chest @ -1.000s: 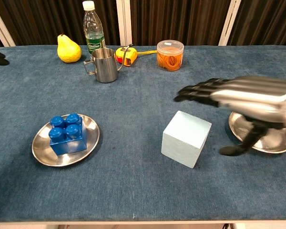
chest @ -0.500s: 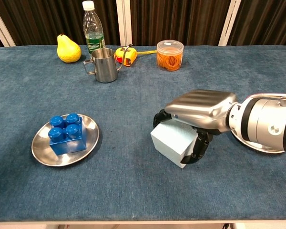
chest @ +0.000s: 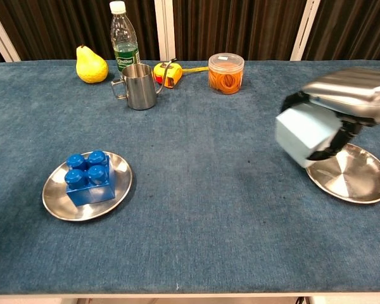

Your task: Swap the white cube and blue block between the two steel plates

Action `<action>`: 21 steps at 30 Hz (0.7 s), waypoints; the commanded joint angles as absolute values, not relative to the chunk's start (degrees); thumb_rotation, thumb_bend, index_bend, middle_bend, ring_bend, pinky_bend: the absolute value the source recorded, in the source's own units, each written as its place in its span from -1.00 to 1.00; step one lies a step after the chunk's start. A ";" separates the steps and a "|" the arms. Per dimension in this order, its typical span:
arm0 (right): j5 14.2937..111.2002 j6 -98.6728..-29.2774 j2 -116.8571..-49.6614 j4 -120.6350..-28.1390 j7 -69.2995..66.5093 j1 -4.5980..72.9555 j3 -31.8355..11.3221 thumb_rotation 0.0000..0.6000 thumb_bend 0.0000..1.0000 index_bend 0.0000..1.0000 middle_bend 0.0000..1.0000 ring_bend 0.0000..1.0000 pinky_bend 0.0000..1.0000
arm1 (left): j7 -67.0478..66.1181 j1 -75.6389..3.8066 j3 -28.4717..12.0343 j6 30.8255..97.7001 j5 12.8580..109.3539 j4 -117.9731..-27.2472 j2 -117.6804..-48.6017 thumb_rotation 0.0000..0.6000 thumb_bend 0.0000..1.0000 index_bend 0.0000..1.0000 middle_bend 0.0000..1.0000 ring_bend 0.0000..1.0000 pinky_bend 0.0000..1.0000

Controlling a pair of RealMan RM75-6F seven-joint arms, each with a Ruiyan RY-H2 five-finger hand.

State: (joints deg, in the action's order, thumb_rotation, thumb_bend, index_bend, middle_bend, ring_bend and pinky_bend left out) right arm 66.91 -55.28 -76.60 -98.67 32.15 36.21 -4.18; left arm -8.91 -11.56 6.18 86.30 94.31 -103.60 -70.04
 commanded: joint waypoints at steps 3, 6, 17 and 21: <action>69.35 -53.23 -74.71 -93.76 24.14 33.94 -1.15 1.00 -0.25 0.25 0.28 0.11 0.06 | -8.87 -11.23 5.65 85.59 94.01 -102.89 -70.37 1.00 -1.00 -0.77 -0.93 -1.00 -0.68; 72.09 -53.41 -74.13 -92.32 21.30 33.09 0.11 1.00 -0.25 0.12 0.19 0.02 0.02 | -8.93 -11.06 5.28 85.48 94.10 -102.95 -70.39 1.00 -1.00 -0.78 -0.93 -1.00 -0.68; 78.41 -56.22 -70.68 -92.23 14.52 30.02 2.82 1.00 -0.25 -1.00 -0.64 -0.62 -0.50 | -8.52 -10.50 4.33 85.15 94.51 -102.91 -70.31 1.00 -1.00 -0.78 -0.93 -1.00 -0.68; 81.33 -59.51 -68.65 -92.87 13.79 27.66 4.41 1.00 -0.25 -1.00 -0.75 -0.72 -0.55 | -8.10 -10.35 3.98 85.00 94.50 -102.87 -70.16 1.00 -1.00 -0.78 -0.93 -1.00 -0.68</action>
